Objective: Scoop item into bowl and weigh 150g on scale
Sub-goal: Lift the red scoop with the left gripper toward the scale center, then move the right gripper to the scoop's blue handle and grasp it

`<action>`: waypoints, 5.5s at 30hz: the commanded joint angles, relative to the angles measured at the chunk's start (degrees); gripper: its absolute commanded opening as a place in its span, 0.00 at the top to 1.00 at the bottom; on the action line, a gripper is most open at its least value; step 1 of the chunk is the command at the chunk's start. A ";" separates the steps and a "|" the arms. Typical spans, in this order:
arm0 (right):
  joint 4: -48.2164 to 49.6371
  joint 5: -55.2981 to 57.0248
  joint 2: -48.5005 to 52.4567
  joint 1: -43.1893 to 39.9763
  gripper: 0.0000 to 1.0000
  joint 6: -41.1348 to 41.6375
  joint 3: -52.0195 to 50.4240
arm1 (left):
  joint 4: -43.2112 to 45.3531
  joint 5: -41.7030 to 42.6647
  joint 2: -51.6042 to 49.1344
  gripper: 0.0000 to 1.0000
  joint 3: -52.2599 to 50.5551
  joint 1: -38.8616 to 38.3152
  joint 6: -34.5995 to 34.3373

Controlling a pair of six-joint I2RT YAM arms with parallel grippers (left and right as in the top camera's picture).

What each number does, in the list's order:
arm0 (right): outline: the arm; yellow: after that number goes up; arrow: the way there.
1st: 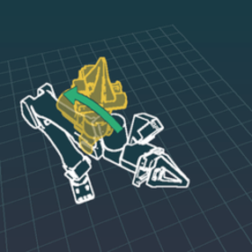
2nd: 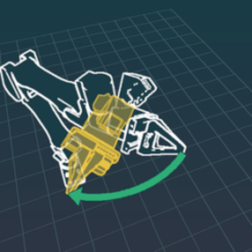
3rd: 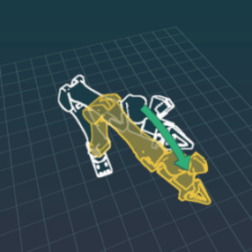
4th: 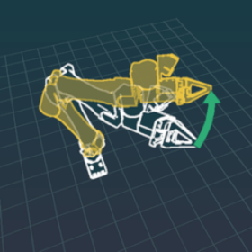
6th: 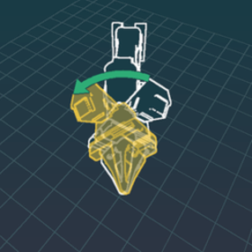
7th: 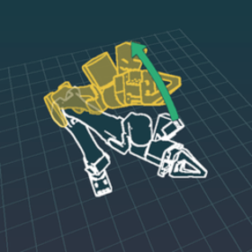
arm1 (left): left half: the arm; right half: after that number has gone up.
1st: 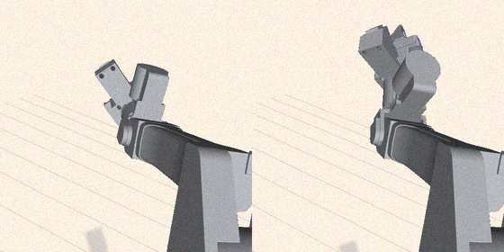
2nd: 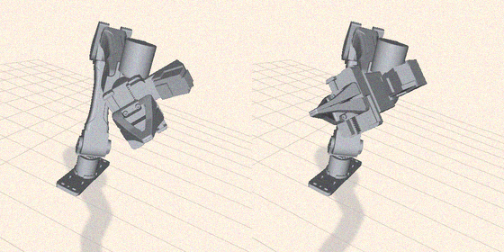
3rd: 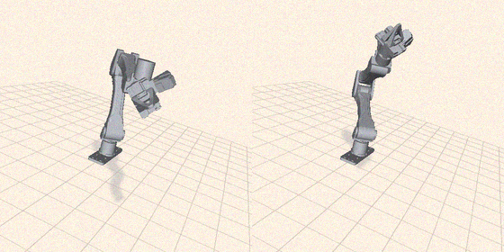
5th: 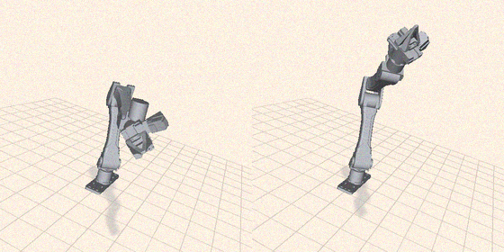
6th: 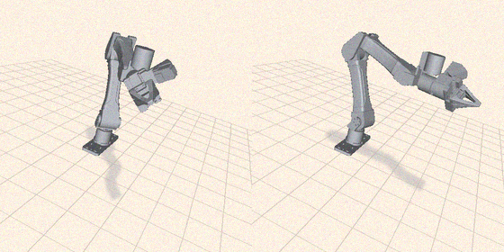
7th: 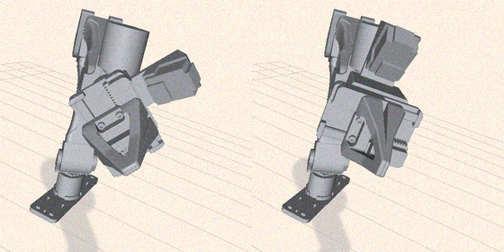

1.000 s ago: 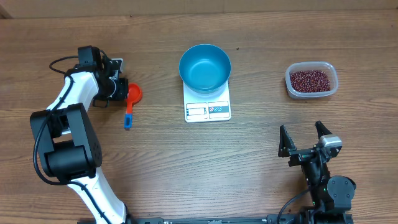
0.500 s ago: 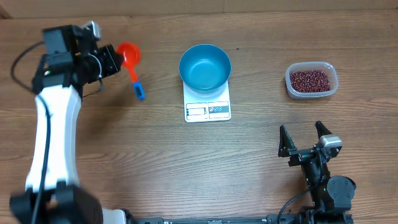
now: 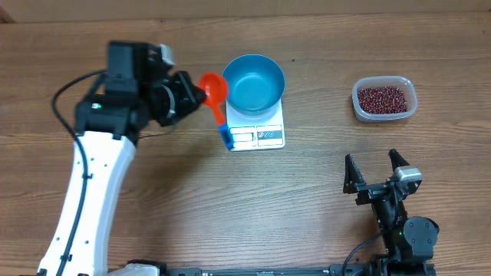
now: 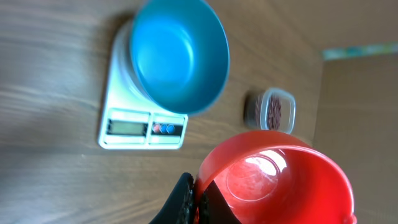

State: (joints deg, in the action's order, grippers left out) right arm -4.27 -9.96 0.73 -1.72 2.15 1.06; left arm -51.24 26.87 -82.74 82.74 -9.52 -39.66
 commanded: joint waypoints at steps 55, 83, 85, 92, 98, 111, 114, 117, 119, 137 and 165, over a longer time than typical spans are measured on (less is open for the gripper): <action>-6.75 -47.19 59.39 0.98 0.00 34.25 45.57 | -1.20 -13.99 -0.42 0.95 -0.28 -9.81 -40.65; -11.34 -39.01 59.41 6.45 0.17 34.67 46.93 | 5.27 -12.26 -9.62 0.95 -0.28 -18.80 -58.27; -11.26 -37.99 59.41 7.69 0.18 36.06 46.93 | 5.25 -12.28 -9.62 0.95 -0.28 -18.80 -58.03; -10.69 -29.73 59.52 13.57 0.26 38.60 46.93 | 5.29 -12.24 -9.62 0.95 -0.28 -18.80 -56.06; -9.70 -23.32 59.52 17.14 0.47 38.53 46.93 | 5.44 -10.36 -9.62 0.96 -0.28 -18.80 -52.37; -9.60 -23.15 59.52 17.49 0.69 38.36 46.90 | 5.42 -5.79 -9.62 0.96 -0.28 -18.80 -51.12; -9.57 -23.12 59.52 17.53 0.70 38.36 46.90 | 5.40 -5.77 -9.62 0.96 -0.28 -18.80 -51.12; -9.57 -23.19 59.52 17.53 0.70 38.36 46.90 | 5.35 -5.77 -9.62 0.95 -0.28 -18.88 -50.97; -9.55 -23.32 59.52 17.53 0.70 38.36 46.90 | 5.38 -5.81 -9.62 0.96 -0.28 -19.04 -50.97; -9.57 -23.58 59.52 17.53 0.74 38.36 46.90 | 5.44 -5.81 -9.62 0.96 -0.28 -19.82 -51.04; -10.64 -24.06 59.52 17.51 0.88 38.38 46.90 | 6.19 -4.74 -9.62 0.95 -0.28 -20.04 -51.60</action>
State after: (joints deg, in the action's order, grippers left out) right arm -15.03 -34.15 60.60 15.46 40.64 46.81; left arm -45.19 21.06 -92.18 82.54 -29.17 -92.38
